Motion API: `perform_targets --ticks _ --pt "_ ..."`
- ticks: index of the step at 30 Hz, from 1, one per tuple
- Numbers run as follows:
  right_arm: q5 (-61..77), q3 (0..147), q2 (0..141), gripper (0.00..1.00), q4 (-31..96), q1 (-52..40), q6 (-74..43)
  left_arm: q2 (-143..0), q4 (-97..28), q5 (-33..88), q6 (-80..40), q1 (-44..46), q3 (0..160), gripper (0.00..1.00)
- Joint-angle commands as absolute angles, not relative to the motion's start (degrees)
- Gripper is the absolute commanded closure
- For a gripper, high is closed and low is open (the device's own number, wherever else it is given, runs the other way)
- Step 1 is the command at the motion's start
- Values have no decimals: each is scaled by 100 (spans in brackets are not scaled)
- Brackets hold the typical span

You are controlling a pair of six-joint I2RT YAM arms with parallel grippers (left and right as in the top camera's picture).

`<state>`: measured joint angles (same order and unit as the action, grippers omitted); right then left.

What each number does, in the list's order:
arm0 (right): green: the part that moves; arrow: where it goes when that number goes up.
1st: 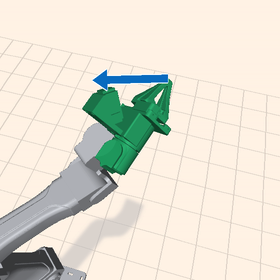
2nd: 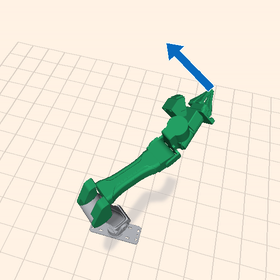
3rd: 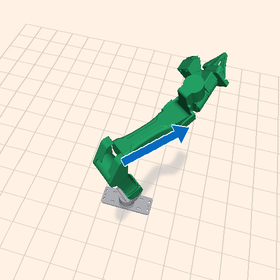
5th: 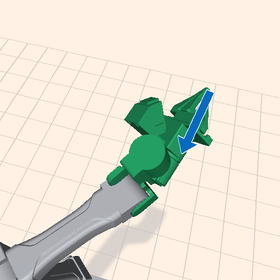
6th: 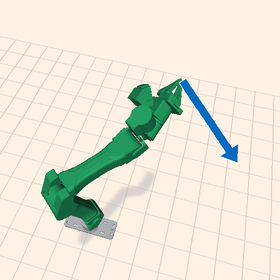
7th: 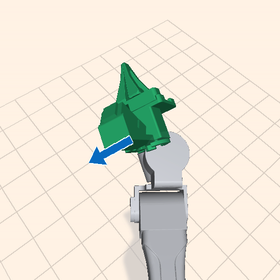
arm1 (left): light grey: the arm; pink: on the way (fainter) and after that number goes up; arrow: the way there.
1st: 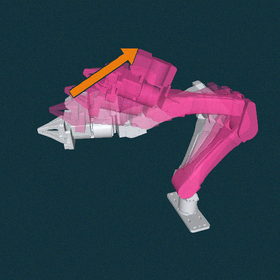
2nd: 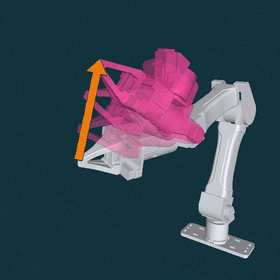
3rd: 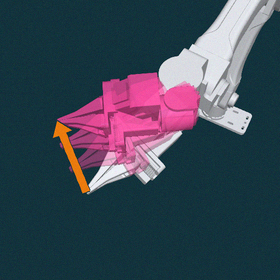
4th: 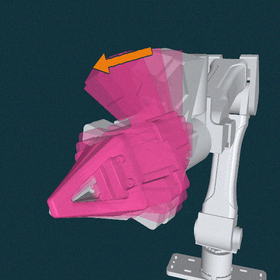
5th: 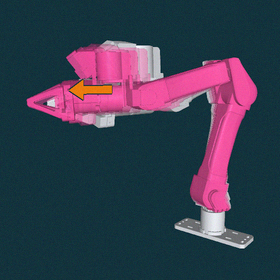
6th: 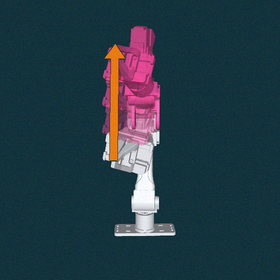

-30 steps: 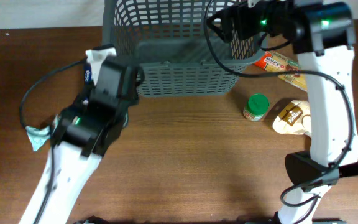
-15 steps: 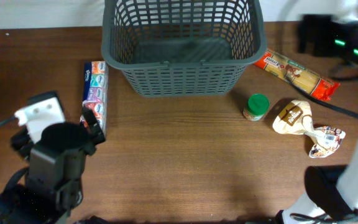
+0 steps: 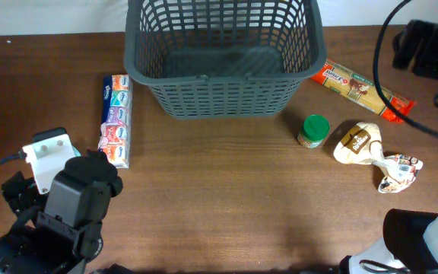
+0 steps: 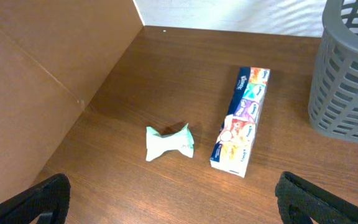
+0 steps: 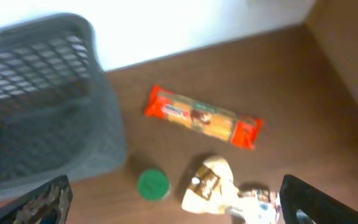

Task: Pack container
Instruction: 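Release the basket and retract both grippers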

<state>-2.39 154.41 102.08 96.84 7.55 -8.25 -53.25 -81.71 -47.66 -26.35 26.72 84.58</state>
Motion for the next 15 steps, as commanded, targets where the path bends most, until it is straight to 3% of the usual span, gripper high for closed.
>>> perform_targets --ticks 1,8,15 --pt "-714 14610 10274 1 9732 801 -1404 -5334 -8191 -5024 -2602 2683 8501 0" --pt "-563 12755 10274 1 9690 790 -1957 -5334 -8307 -4845 -2602 2685 8501 1" --pt "283 11393 10274 1 9054 611 -1372 -5334 -8322 -4727 -2602 2685 8501 0"
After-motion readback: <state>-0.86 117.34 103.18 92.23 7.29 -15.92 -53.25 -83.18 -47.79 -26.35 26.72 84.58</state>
